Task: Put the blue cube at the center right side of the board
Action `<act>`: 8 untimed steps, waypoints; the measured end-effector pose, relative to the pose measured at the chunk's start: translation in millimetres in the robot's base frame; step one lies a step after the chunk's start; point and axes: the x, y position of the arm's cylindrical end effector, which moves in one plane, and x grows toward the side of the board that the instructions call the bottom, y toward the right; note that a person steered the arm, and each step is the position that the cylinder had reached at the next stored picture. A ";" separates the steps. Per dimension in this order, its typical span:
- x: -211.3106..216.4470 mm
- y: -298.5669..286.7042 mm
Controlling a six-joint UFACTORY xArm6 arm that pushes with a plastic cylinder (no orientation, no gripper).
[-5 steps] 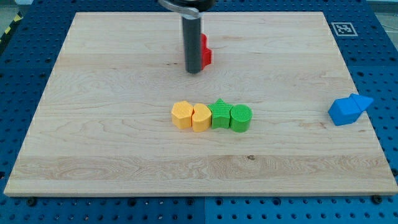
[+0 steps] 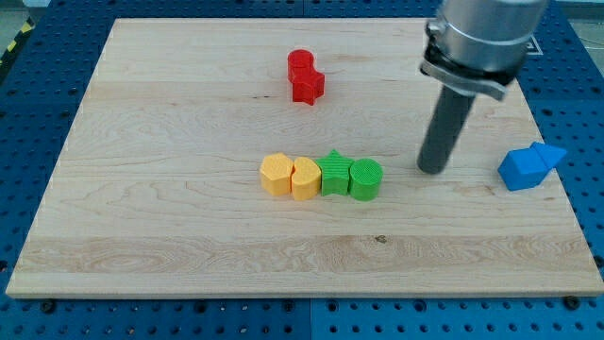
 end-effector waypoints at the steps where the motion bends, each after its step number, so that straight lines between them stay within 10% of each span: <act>1: 38.4 45.1; 3: 52.3 123.9; 8: 7.6 34.6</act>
